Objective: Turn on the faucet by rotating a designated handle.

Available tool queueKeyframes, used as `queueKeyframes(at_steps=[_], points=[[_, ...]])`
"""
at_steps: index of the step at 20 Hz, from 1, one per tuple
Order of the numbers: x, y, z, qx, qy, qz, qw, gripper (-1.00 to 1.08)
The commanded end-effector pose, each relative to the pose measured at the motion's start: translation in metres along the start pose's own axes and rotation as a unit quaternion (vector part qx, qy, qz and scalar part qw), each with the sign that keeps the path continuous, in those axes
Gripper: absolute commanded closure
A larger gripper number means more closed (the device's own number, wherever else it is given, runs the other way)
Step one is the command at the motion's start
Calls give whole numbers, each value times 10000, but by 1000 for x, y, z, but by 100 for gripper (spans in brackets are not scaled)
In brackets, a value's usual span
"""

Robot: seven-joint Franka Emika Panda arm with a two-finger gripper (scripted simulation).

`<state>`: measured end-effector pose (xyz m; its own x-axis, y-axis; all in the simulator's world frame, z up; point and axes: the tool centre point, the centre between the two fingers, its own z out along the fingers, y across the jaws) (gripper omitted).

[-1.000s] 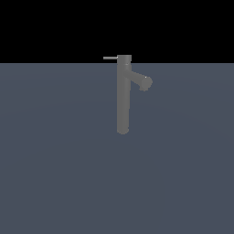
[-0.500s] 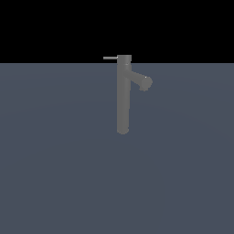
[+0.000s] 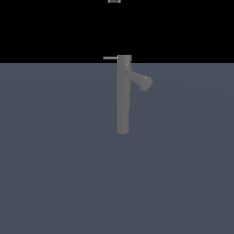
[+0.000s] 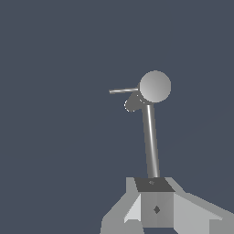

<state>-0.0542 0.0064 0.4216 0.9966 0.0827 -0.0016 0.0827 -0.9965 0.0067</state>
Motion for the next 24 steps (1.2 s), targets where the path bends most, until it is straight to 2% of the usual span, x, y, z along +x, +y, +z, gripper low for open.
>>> queueKeyframes(at_steps=[1, 12, 18, 24], points=[[20, -1, 13, 6, 3, -69, 10000, 108], [96, -9, 80, 26, 8, -337, 9994, 108], [118, -12, 107, 31, 9, -426, 9991, 108], [127, -13, 120, 33, 9, -466, 9989, 108]])
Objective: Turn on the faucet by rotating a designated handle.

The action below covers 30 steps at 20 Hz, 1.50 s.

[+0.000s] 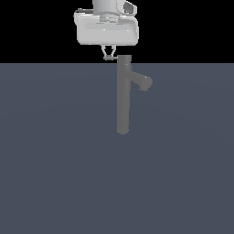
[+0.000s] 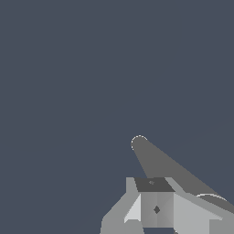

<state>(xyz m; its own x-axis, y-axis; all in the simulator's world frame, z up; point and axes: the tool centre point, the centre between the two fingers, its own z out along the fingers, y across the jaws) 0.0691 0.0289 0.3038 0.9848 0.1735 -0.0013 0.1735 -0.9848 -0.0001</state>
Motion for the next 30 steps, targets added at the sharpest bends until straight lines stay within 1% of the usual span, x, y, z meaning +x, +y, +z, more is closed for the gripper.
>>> queueKeyframes(at_steps=[1, 6, 22, 23, 24, 30], points=[[3, 0, 3, -1, 6, -8, 10000, 108], [2, 0, 3, 0, 3, -10, 10000, 108], [-42, -13, 3, -1, 7, -11, 10000, 108], [-42, -13, 3, -1, 7, -11, 10000, 108], [-34, -13, 3, -7, 55, -34, 10000, 108], [-54, -4, 3, -4, 36, -25, 10000, 108]])
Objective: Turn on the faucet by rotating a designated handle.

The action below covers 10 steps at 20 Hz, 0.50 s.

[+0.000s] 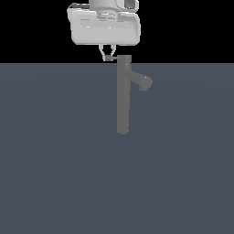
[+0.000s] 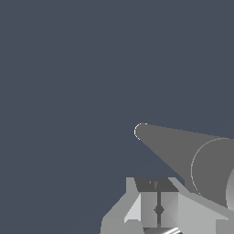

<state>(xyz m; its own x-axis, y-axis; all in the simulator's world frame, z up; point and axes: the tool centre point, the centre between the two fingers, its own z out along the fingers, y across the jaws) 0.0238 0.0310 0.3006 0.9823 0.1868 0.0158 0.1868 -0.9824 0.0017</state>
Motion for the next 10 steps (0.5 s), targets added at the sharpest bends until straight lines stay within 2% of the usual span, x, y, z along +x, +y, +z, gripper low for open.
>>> queueKeyframes(at_steps=[1, 10], points=[[-13, 7, 0, 4, -52, 44, 10000, 108], [-42, 20, -1, 8, -77, 56, 10000, 108]])
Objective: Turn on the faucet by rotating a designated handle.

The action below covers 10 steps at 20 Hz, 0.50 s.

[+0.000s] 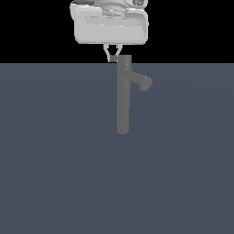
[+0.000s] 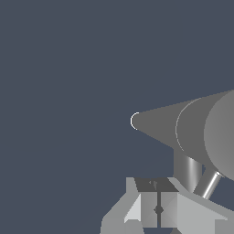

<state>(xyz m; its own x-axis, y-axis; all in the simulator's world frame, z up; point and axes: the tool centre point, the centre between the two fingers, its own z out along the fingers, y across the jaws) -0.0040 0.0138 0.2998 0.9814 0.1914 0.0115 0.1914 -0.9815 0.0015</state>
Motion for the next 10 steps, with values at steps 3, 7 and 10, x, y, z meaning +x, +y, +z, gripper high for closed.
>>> queueKeyframes(at_steps=[3, 7, 10], points=[[-6, 13, 0, 1, -12, 18, 10000, 108], [-17, 39, -1, 5, -39, 56, 10000, 108], [-23, 52, -1, 6, -53, 75, 10000, 108]])
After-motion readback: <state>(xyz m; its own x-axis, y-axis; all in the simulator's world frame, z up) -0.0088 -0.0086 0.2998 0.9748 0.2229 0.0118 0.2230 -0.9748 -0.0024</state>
